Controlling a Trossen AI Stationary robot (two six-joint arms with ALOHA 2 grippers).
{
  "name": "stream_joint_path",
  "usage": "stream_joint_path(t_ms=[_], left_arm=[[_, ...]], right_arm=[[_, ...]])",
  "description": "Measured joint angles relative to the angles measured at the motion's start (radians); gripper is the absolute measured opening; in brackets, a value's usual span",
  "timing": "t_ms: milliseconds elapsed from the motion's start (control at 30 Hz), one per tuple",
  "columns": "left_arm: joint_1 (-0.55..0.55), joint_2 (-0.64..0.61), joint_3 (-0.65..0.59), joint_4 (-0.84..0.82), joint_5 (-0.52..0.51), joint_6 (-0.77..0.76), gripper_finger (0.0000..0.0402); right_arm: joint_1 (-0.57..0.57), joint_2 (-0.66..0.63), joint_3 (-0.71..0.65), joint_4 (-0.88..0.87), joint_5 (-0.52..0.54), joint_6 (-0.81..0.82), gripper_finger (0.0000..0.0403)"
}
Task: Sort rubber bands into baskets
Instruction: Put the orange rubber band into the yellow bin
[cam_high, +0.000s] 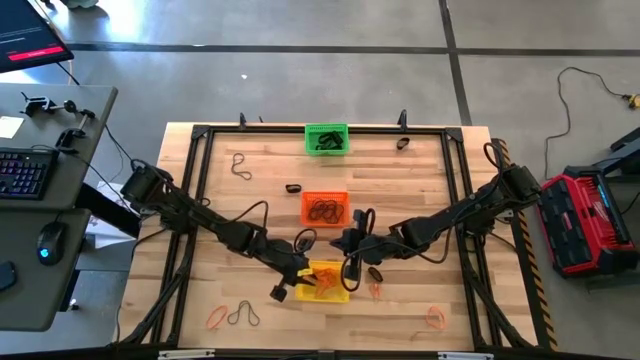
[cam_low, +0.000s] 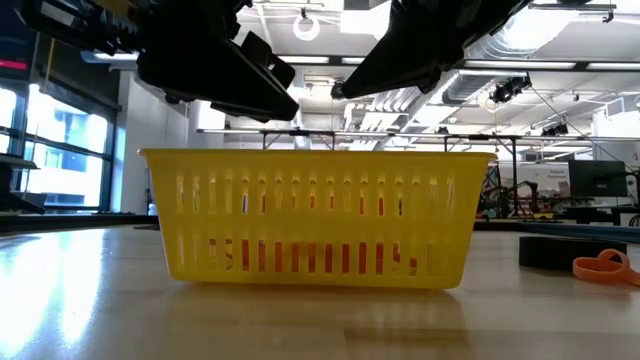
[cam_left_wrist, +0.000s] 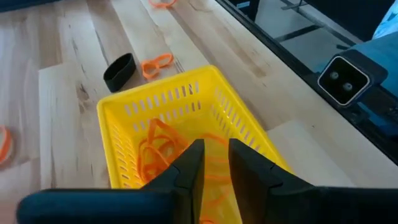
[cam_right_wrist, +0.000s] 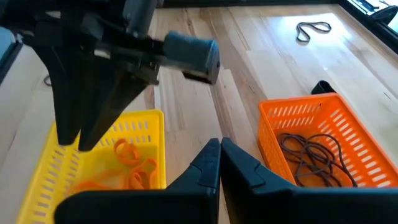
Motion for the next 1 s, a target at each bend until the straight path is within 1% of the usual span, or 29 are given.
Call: stream_joint_path(t_ms=[133, 233, 367, 567, 733, 800, 867, 1000], left_arm=[[0.0, -0.036, -0.001, -0.025, -0.023, 0.0, 0.0075], [-0.004, -0.082, -0.024, 0.002, -0.063, 0.009, 0.0073], [-0.008, -0.142, -0.102, 0.125, -0.113, 0.01, 0.006], [-0.005, -0.202, -0.211, 0.286, -0.12, -0.049, 0.004], [-0.005, -0.221, -0.271, 0.382, -0.122, -0.063, 0.0028], [-0.005, -0.22, -0.292, 0.414, -0.134, -0.064, 0.0024], [-0.005, -0.22, -0.305, 0.431, -0.15, -0.072, 0.0021], [-0.005, -0.22, -0.327, 0.459, -0.158, -0.079, 0.0019]], right_arm=[[0.0, 0.0, 0.0, -0.022, -0.003, 0.017, 0.0], [0.0, 0.0, 0.0, -0.03, -0.004, 0.016, 0.0], [0.0, 0.0, 0.0, -0.03, -0.007, 0.016, 0.0], [0.0, 0.0, 0.0, -0.047, -0.073, 0.002, 0.0], [0.001, 0.0, 0.0, -0.076, -0.111, 0.005, 0.0], [0.002, -0.003, 0.0, -0.101, -0.132, 0.037, 0.0], [0.006, -0.012, 0.0, -0.135, -0.155, 0.103, 0.0], [0.04, -0.047, 0.001, -0.25, -0.198, 0.234, 0.0]])
